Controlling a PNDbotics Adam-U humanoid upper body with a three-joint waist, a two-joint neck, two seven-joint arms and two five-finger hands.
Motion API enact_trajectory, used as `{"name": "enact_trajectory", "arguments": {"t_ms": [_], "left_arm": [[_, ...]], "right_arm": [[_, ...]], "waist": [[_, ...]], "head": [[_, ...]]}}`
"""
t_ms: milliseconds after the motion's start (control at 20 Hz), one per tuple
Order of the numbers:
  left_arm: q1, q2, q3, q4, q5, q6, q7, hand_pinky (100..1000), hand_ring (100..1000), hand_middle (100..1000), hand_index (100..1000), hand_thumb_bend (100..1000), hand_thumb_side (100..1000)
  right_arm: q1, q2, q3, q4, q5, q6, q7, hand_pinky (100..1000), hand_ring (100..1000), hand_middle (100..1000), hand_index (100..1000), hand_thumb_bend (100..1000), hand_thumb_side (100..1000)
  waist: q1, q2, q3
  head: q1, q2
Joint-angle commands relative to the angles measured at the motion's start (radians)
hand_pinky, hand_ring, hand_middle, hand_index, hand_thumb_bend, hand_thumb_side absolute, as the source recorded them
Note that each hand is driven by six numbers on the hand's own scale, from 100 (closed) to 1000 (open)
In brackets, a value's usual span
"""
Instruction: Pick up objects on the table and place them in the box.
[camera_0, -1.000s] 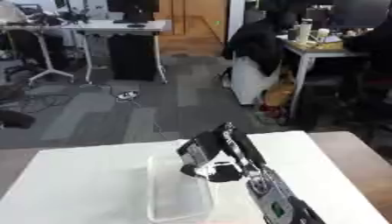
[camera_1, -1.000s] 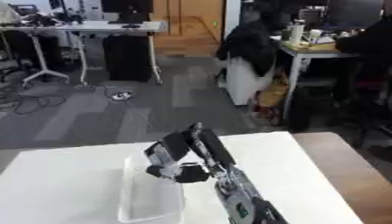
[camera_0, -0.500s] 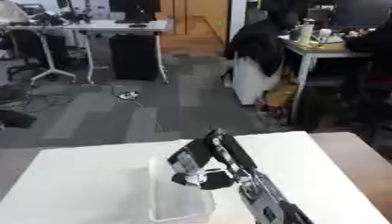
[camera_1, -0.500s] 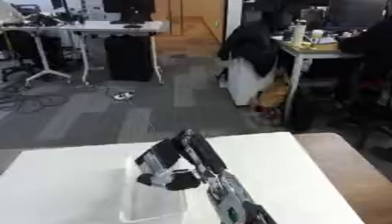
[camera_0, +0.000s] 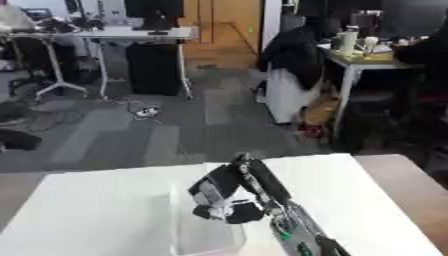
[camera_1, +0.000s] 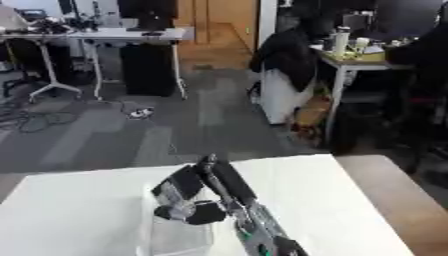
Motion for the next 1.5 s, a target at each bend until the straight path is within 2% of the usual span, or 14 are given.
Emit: {"name": "enact_trajectory", "arguments": {"t_ms": [50,100,150,200,250,350,550,650,800,1050,1250,1300,1350,1500], "left_arm": [[-0.021,0.007,0.004,-0.014,0.004,-0.001,-0.002,591,609,745,861,155,1000],[-0.022,0.007,0.004,-0.014,0.004,-0.001,-0.002,591,609,745,861,155,1000],[-0.022,0.007,0.004,-0.014,0.004,-0.001,-0.002,591,609,745,861,155,1000],[-0.022,0.007,0.004,-0.014,0.004,-0.001,-0.002,591,609,745,861,155,1000],[-0.022,0.007,0.004,-0.014,0.004,-0.001,-0.002,591,609,745,861,155,1000],[-0.023,0.006,0.004,-0.014,0.004,-0.001,-0.002,591,609,745,861,155,1000],[-0.023,0.007,0.004,-0.014,0.004,-0.001,-0.002,590,609,744,861,155,1000],[-0.022,0.007,0.004,-0.014,0.004,0.0,-0.002,590,609,744,861,155,1000],[-0.023,0.007,0.005,-0.015,0.004,0.0,-0.002,590,610,744,861,155,1000],[-0.021,0.008,0.008,-0.014,0.001,0.0,0.002,590,609,744,861,154,1000],[-0.017,0.008,0.009,-0.014,0.001,-0.001,0.003,589,608,744,861,154,1000],[-0.016,0.008,0.009,-0.014,0.001,-0.001,0.003,589,609,744,861,154,1000],[-0.016,0.007,0.009,-0.013,0.001,-0.001,0.003,589,609,744,861,154,1000],[-0.014,0.006,0.014,-0.014,0.003,-0.001,0.008,590,609,744,861,154,1000]], "right_arm": [[-0.032,0.007,-0.01,-0.002,0.023,-0.006,-0.012,100,100,101,396,718,786],[-0.032,0.006,-0.01,0.001,0.035,-0.007,-0.015,100,100,100,382,710,766],[-0.033,0.005,-0.008,0.004,0.051,-0.01,-0.016,100,108,224,530,761,962],[-0.032,0.003,-0.007,0.007,0.071,-0.013,-0.016,100,100,192,495,755,914],[-0.032,0.003,-0.007,0.009,0.089,-0.019,-0.017,100,287,387,672,769,1000],[-0.03,0.003,-0.006,0.015,0.119,-0.037,-0.012,100,403,512,756,755,1000],[-0.028,0.003,-0.007,0.025,0.144,-0.077,0.007,348,529,649,830,743,1000],[-0.027,0.002,-0.011,0.028,0.145,-0.086,0.011,402,551,669,843,731,1000],[-0.017,-0.005,-0.023,0.02,0.128,-0.088,-0.007,391,535,652,826,706,1000],[0.051,-0.031,-0.055,-0.03,-0.043,-0.091,-0.127,279,445,543,758,589,1000],[0.07,0.001,-0.066,-0.178,-0.247,-0.099,-0.219,223,368,447,682,485,1000],[0.072,0.012,-0.065,-0.226,-0.282,-0.094,-0.226,216,361,445,674,538,1000],[0.073,0.024,-0.064,-0.276,-0.306,-0.087,-0.226,210,355,441,665,468,1000],[0.077,0.05,-0.071,-0.42,-0.337,-0.045,-0.198,212,348,433,647,432,1000]], "waist": [[0.004,-0.008,0.003],[0.003,-0.008,0.003],[0.003,-0.008,0.004],[0.003,-0.008,0.004],[0.003,-0.008,0.004],[0.003,-0.009,0.004],[0.003,-0.008,0.004],[0.003,-0.008,0.004],[0.003,-0.008,0.003],[0.005,-0.004,-0.003],[0.012,-0.005,-0.01],[0.013,-0.005,-0.011],[0.014,-0.005,-0.012],[0.017,-0.007,-0.017]], "head": [[0.001,-0.018],[0.002,-0.018],[0.002,-0.019],[0.002,-0.02],[0.002,-0.021],[0.004,-0.023],[0.004,-0.026],[0.004,-0.027],[-0.001,-0.04],[-0.021,-0.138],[-0.051,-0.2],[-0.064,-0.21],[-0.079,-0.219],[-0.11,-0.228]]}}
